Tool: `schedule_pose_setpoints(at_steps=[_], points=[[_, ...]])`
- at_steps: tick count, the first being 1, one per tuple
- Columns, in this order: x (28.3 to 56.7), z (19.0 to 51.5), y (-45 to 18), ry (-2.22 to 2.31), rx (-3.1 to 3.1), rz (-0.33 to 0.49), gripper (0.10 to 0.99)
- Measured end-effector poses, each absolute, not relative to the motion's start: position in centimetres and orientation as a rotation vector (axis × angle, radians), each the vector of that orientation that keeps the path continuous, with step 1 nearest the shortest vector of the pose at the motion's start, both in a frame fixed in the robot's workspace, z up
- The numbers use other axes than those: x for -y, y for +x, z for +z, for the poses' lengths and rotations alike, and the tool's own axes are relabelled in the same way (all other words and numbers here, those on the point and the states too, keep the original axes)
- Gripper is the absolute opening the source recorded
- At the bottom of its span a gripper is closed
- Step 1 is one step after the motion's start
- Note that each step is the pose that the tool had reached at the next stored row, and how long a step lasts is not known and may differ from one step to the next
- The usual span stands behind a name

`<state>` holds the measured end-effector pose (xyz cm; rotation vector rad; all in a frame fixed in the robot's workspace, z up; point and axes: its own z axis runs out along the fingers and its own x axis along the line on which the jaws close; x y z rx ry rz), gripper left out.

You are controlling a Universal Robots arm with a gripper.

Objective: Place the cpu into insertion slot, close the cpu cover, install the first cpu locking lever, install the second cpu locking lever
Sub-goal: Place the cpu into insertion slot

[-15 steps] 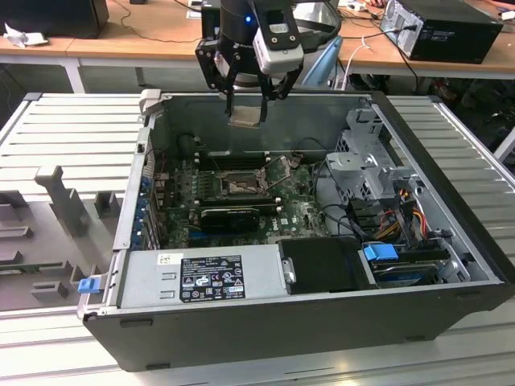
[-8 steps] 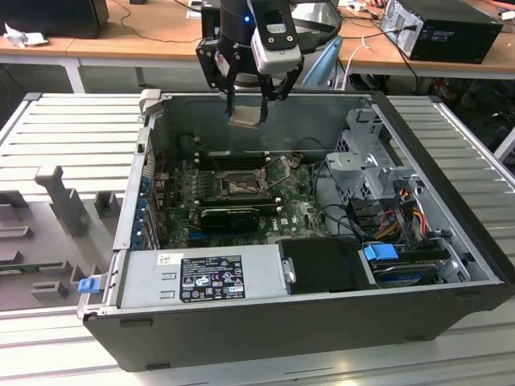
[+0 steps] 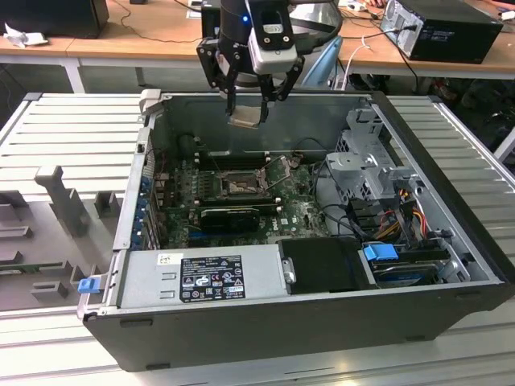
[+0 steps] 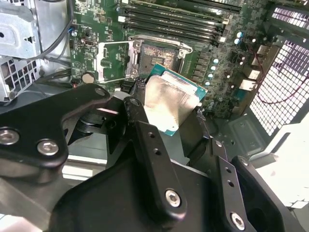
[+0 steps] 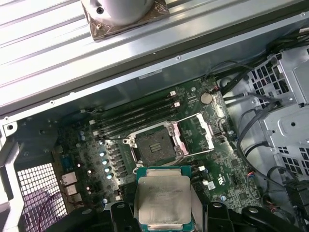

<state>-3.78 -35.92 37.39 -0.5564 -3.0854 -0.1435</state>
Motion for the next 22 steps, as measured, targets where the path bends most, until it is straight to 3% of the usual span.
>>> schedule_pose_setpoints(at_steps=[22], points=[[35.92, 37.39, -3.78, -0.765, 3.047, -0.144, 0.525]])
